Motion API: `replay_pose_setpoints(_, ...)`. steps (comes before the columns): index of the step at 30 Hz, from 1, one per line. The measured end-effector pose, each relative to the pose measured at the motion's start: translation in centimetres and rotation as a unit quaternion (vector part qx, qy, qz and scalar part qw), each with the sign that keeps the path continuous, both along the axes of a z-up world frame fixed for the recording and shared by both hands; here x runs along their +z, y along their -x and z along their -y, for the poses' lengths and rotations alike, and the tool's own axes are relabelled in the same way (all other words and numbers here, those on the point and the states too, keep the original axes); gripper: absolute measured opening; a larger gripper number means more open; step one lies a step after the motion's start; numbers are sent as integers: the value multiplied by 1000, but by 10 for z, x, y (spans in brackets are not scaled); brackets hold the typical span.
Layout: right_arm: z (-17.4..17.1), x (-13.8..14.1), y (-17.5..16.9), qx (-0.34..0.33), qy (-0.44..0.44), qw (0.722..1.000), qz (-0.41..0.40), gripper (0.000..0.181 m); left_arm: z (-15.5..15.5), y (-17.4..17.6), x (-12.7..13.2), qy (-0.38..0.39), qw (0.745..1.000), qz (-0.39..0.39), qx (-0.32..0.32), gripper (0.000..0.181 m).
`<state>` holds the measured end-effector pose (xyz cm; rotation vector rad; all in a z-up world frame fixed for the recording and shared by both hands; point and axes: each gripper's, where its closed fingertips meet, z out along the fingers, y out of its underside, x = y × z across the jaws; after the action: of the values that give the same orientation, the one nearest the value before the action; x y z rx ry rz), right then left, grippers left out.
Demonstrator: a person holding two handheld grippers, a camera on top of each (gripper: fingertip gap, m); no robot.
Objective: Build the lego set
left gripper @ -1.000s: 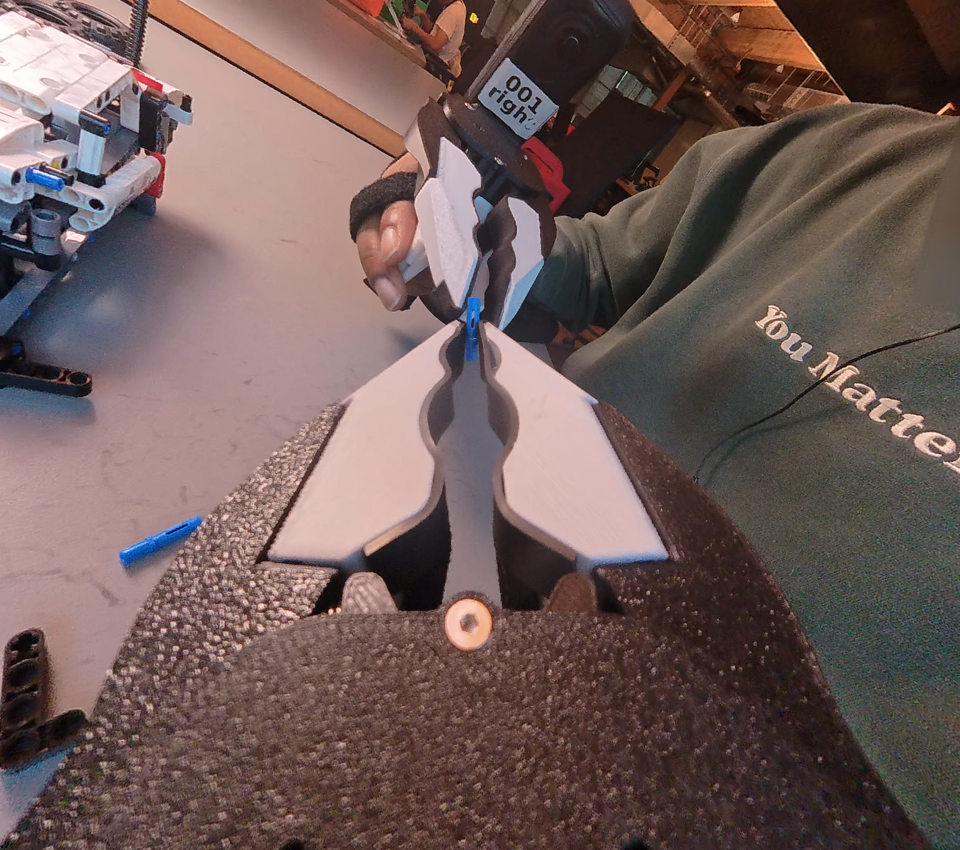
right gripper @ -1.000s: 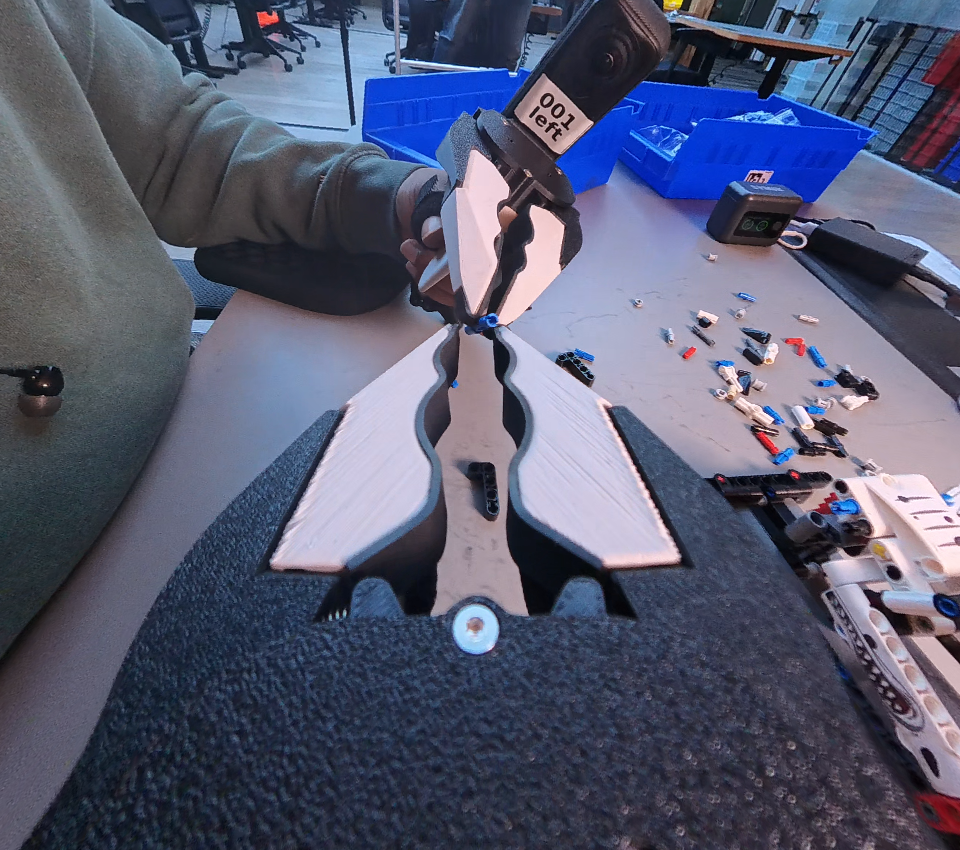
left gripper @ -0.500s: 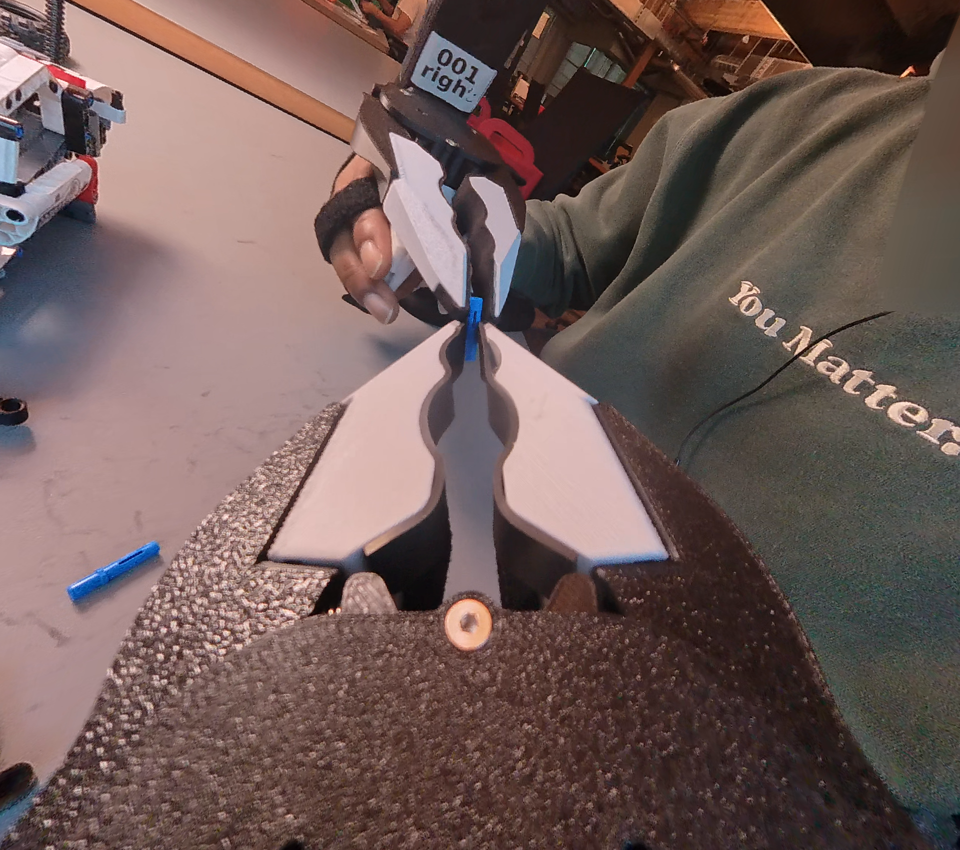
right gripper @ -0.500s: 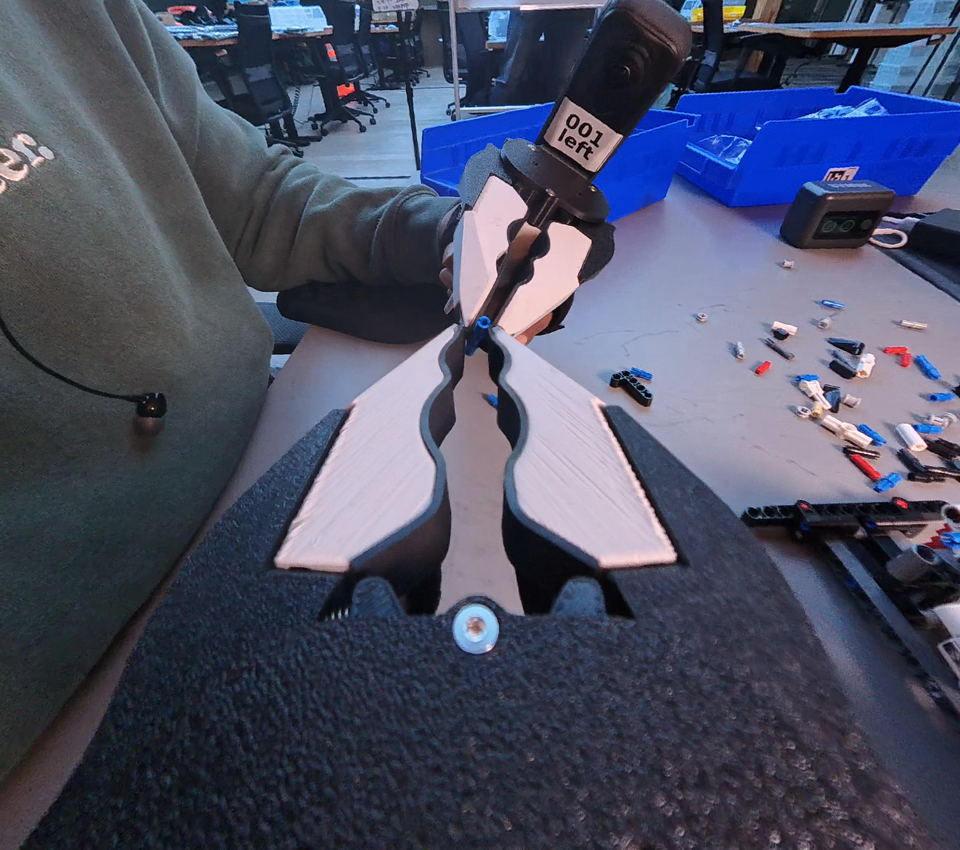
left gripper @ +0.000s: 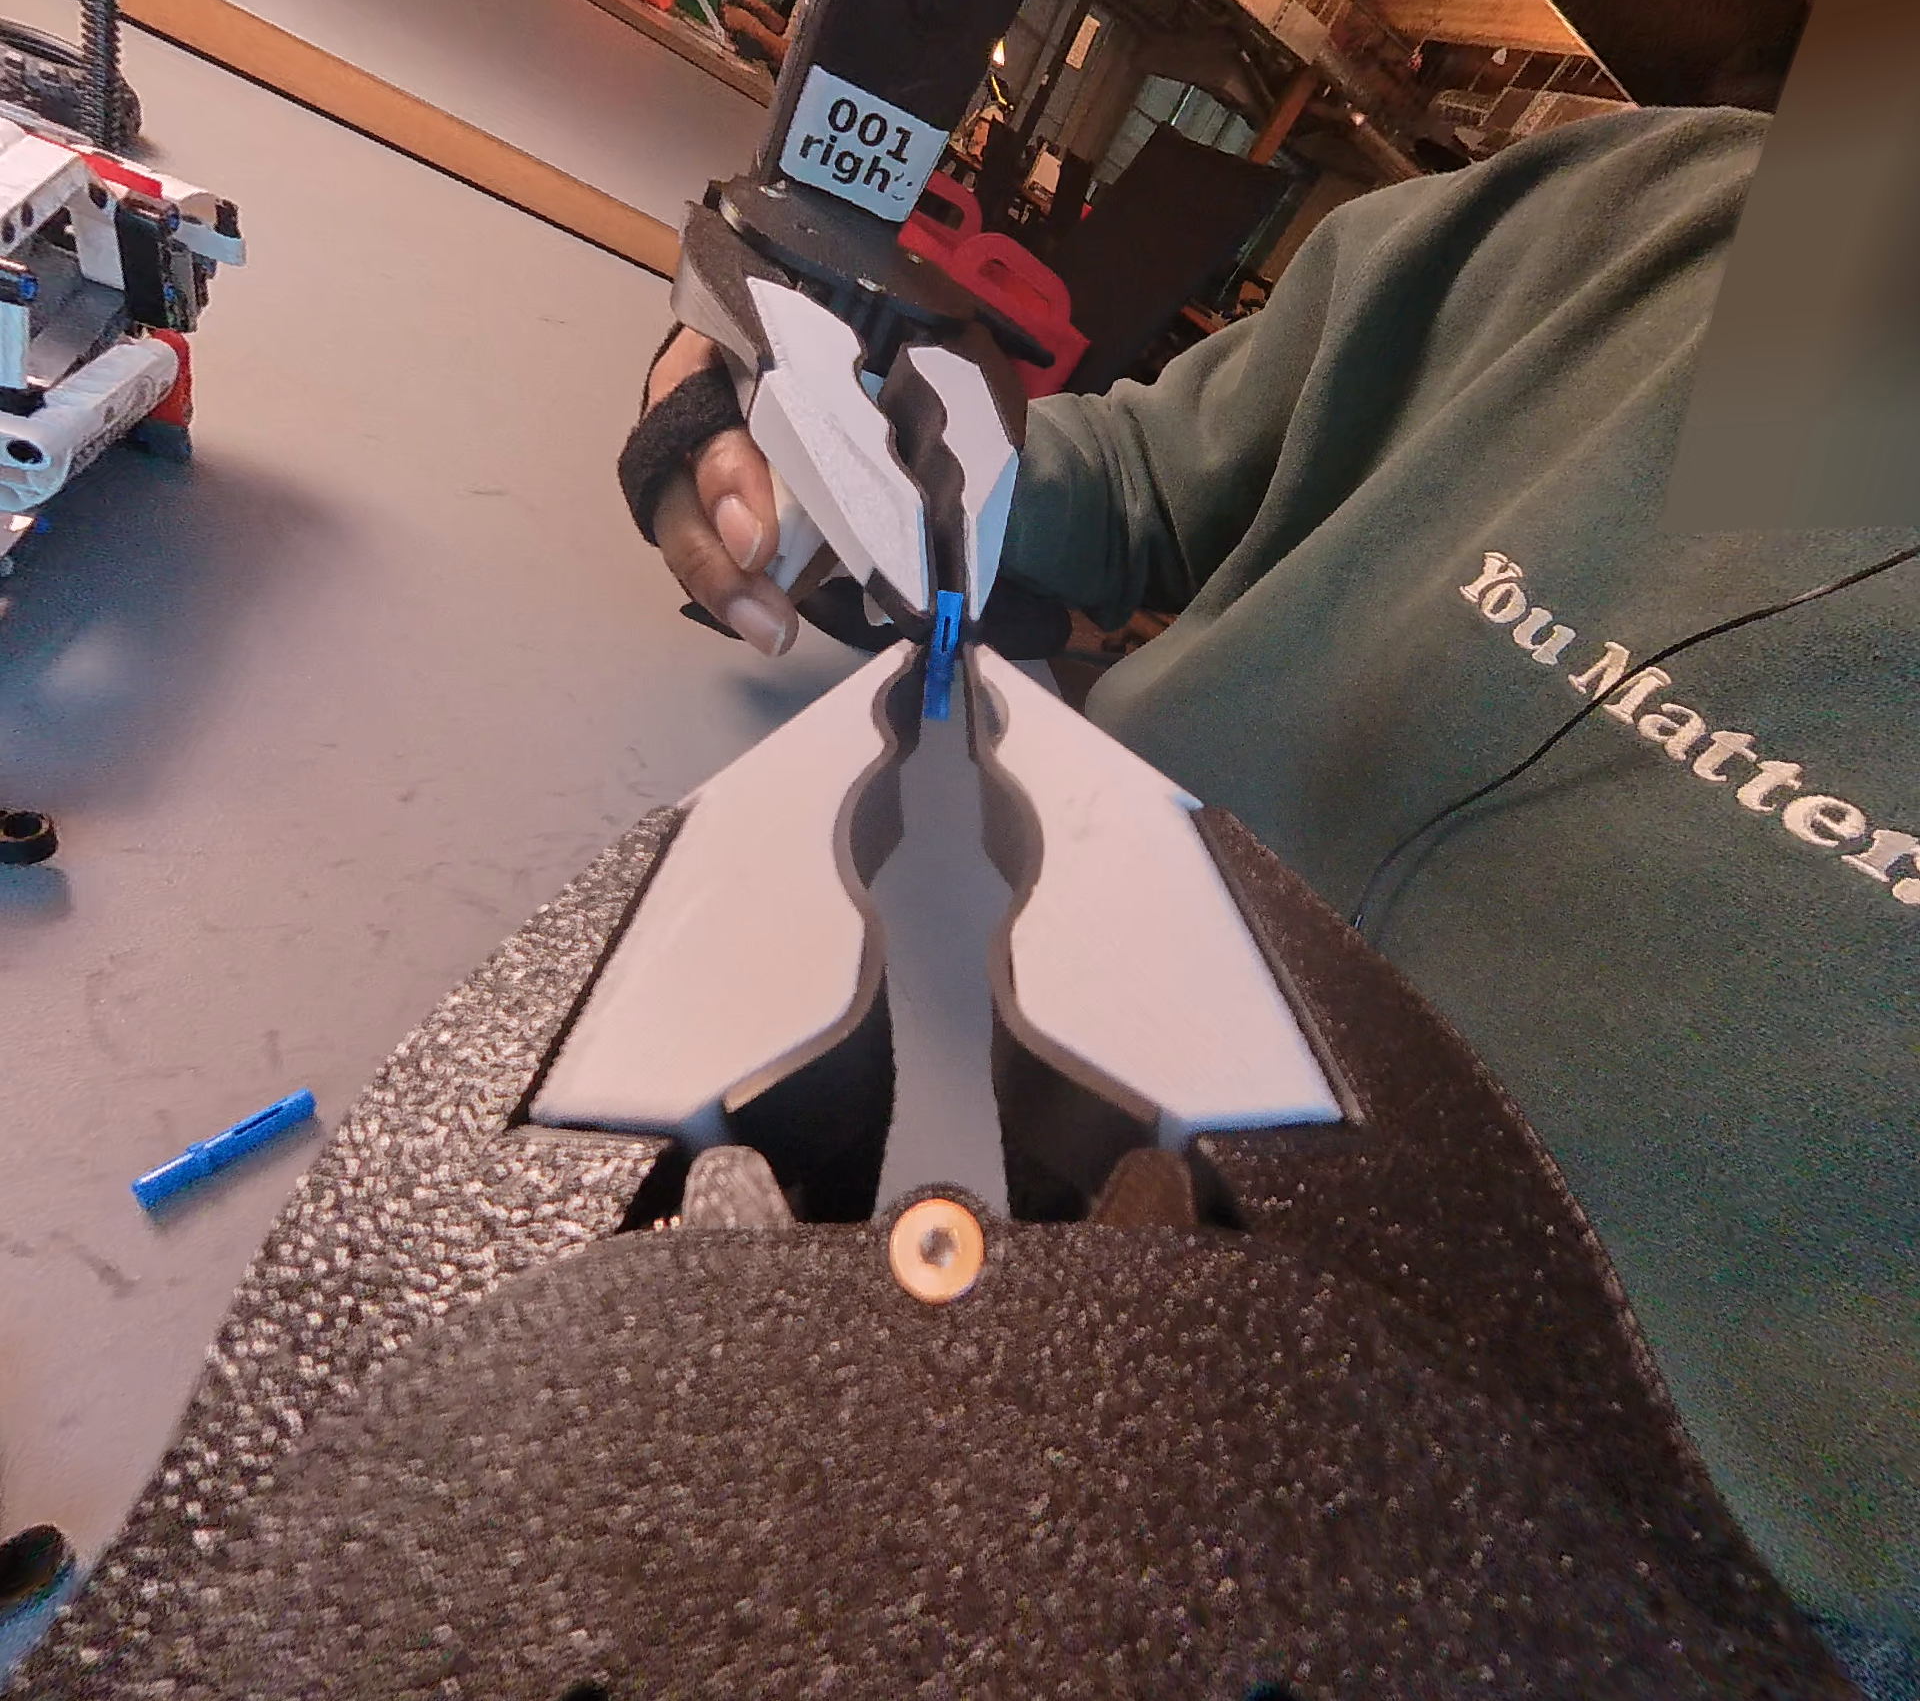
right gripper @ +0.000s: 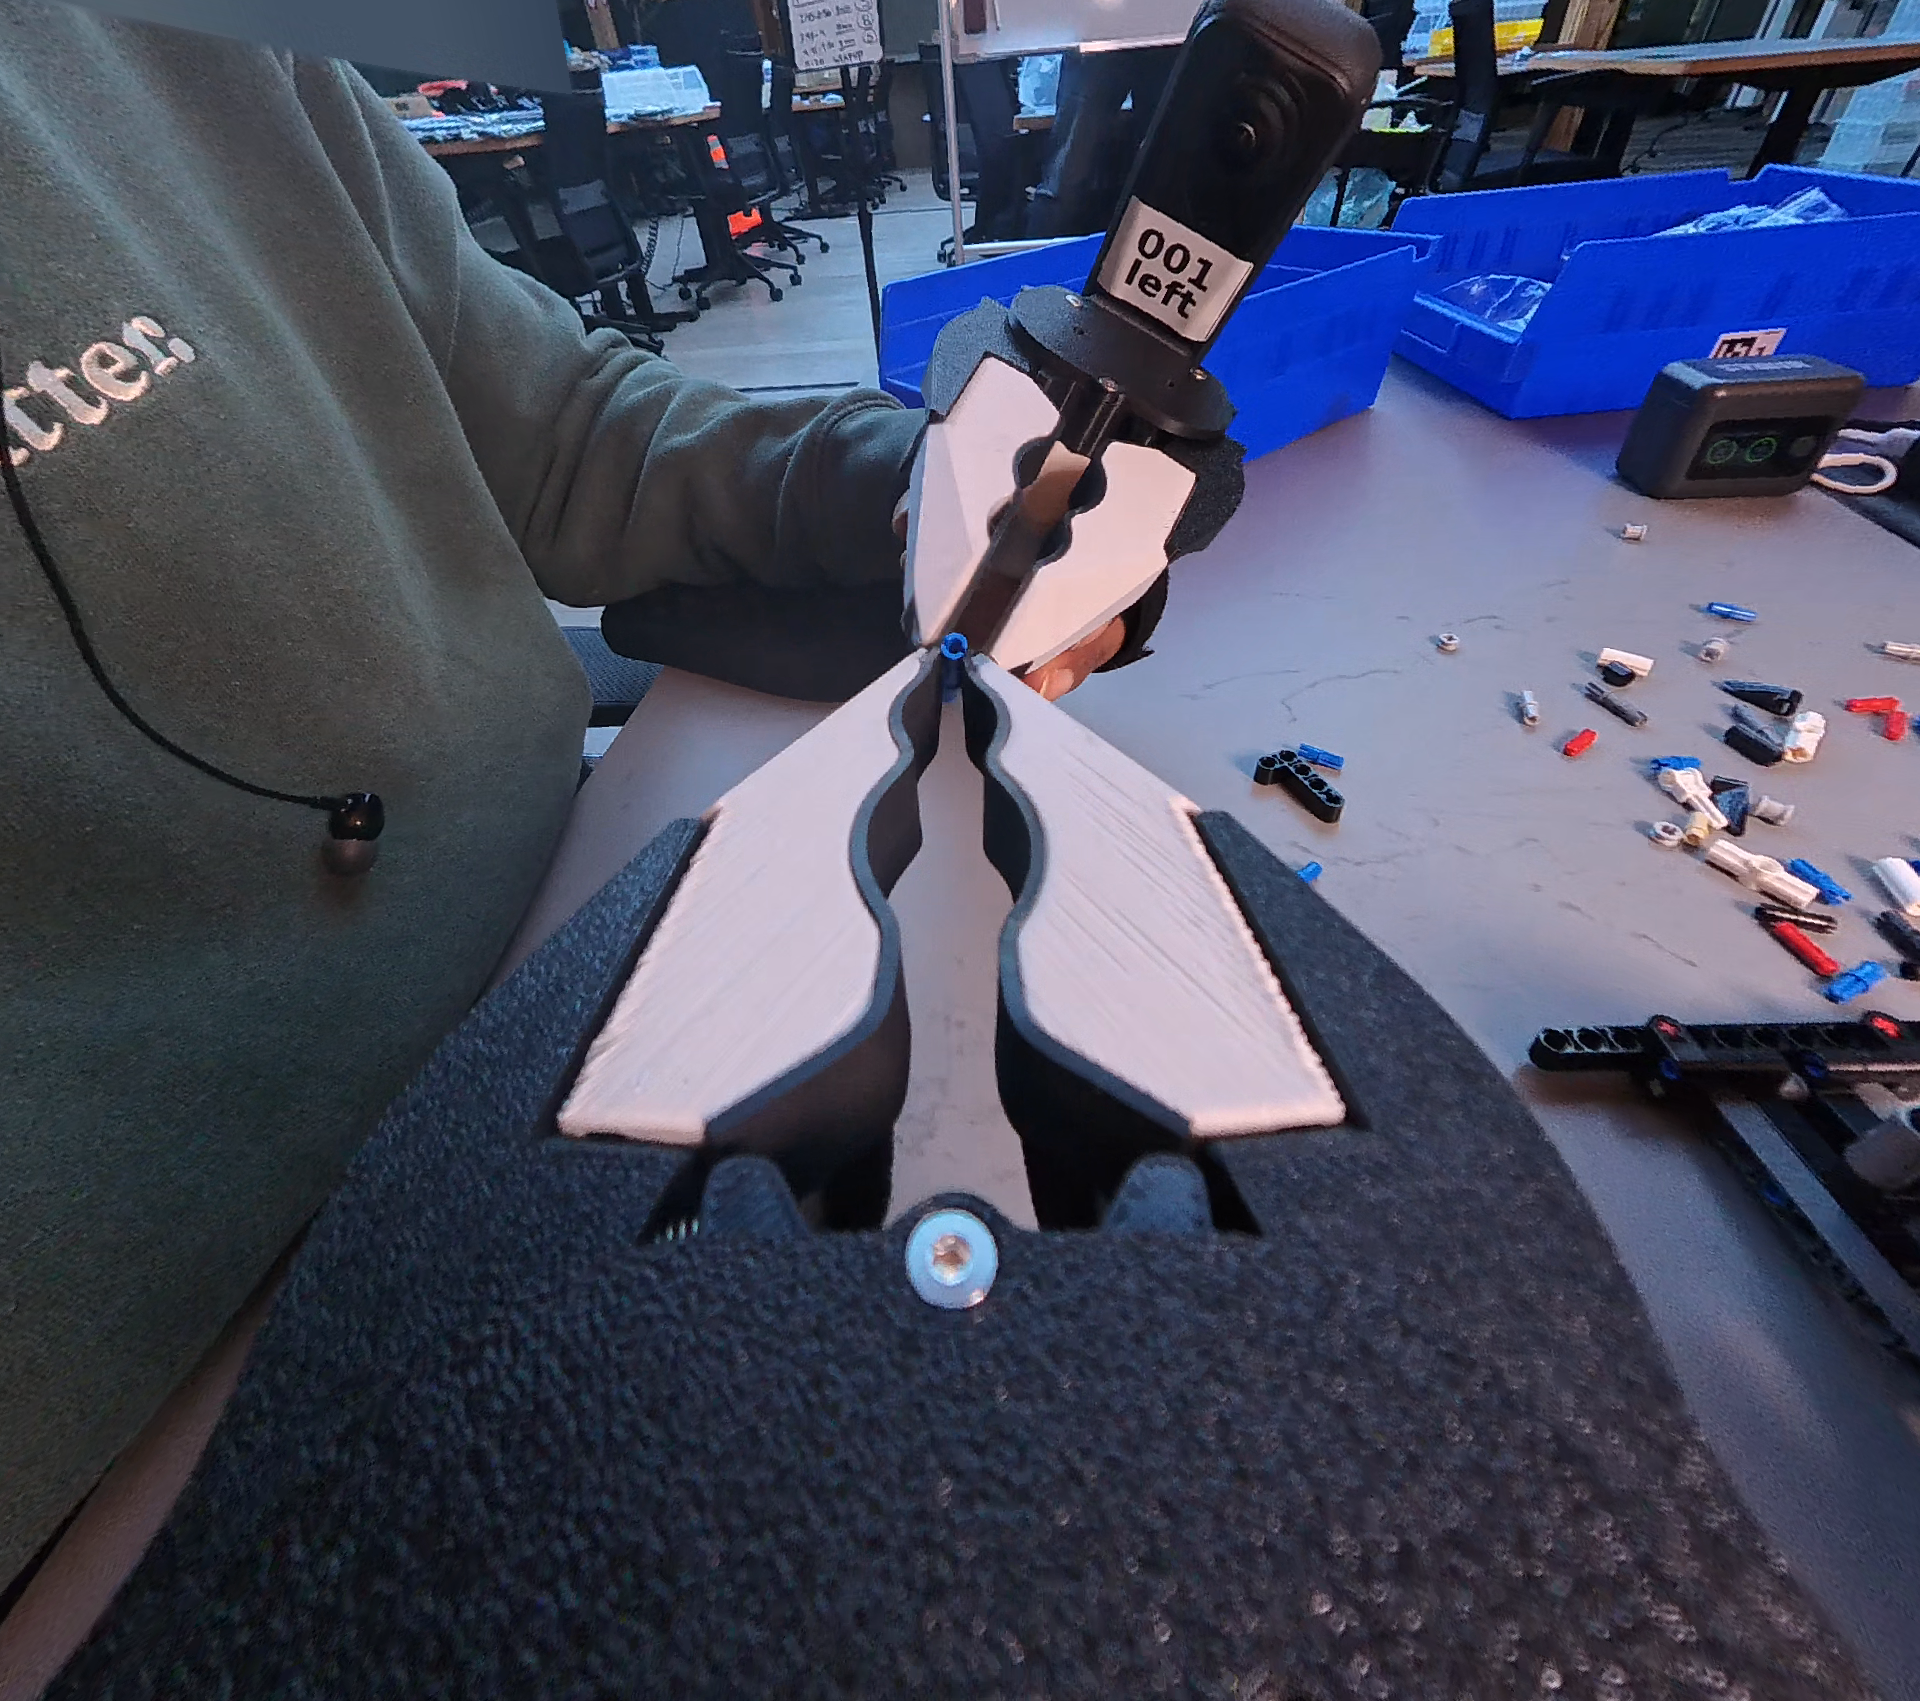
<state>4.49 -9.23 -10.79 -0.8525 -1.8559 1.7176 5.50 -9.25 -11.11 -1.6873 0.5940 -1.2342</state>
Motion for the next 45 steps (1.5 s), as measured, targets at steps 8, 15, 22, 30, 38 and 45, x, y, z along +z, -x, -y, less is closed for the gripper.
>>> replay_pose_setpoints(8, -5, 7, 0, -7, 11, 1000, -11, 3, 0, -3, -4, 5, 1000, -10, 0, 7)
replay_pose_setpoints(15, -4, 2, 1, -5, 9, 1000, 3, 4, 0, -4, -9, 5, 1000, -27, 2, 4)
replay_pose_setpoints(22, 0, -5, 1, 0, -9, 1000, 11, 5, 0, -5, -17, 4, 998, -55, 2, 4)
replay_pose_setpoints(30, -28, -36, 15, -59, -117, 989, 67, 4, -19, 26, -66, 24, 965, -243, 92, 23)
replay_pose_setpoints(38, -26, -88, 22, -40, -211, 966, 146, 4, -23, 23, -108, 43, 925, -366, 89, 24)
replay_pose_setpoints(45, -25, -96, 23, -31, -209, 962, 171, 4, -25, 22, -114, 39, 915, -391, 90, 18)
